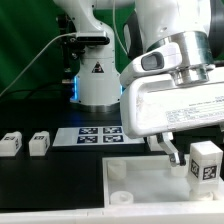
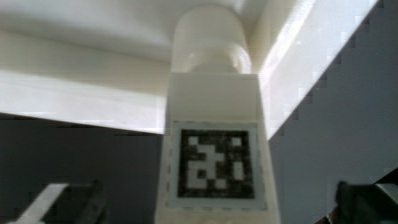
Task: Assemble one leg
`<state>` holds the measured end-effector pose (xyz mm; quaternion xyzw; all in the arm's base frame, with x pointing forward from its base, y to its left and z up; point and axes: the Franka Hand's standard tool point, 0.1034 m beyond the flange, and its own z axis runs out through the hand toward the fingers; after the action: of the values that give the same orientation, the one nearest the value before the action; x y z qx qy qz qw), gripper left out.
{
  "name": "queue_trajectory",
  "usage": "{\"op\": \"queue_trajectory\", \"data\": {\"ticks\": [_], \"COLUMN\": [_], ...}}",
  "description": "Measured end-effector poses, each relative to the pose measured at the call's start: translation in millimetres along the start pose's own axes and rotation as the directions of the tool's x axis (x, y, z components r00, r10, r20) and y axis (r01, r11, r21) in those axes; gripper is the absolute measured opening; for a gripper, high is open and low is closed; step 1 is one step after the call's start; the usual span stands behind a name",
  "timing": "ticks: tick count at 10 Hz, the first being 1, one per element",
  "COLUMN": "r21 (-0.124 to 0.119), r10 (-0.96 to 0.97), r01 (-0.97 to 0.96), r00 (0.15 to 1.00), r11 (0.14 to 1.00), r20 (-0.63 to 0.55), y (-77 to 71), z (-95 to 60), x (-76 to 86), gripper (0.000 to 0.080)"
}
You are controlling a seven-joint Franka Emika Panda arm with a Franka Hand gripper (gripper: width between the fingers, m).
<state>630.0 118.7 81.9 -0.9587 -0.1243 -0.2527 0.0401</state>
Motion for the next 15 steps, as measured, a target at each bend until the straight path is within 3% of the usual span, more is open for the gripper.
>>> {"op": "queue_trajectory", "data": {"ticks": [8,10,15], "r21": [0.008,0.032,0.032], "r10": [0.0,0.004,0.004], "r01": [0.0,-0.009,-0.009], "r00": [1.0,0.989,0.989], "r11": [1.0,0.999,0.999], "r20": [0.031,0.146,0.146], "y": [-0.9,-3.7,-3.7], "z": [-0.1,-22.3,-22.3], "x": [-0.7,0.7,0.7], "gripper": [0.0649,0.0649,0.0649]}}
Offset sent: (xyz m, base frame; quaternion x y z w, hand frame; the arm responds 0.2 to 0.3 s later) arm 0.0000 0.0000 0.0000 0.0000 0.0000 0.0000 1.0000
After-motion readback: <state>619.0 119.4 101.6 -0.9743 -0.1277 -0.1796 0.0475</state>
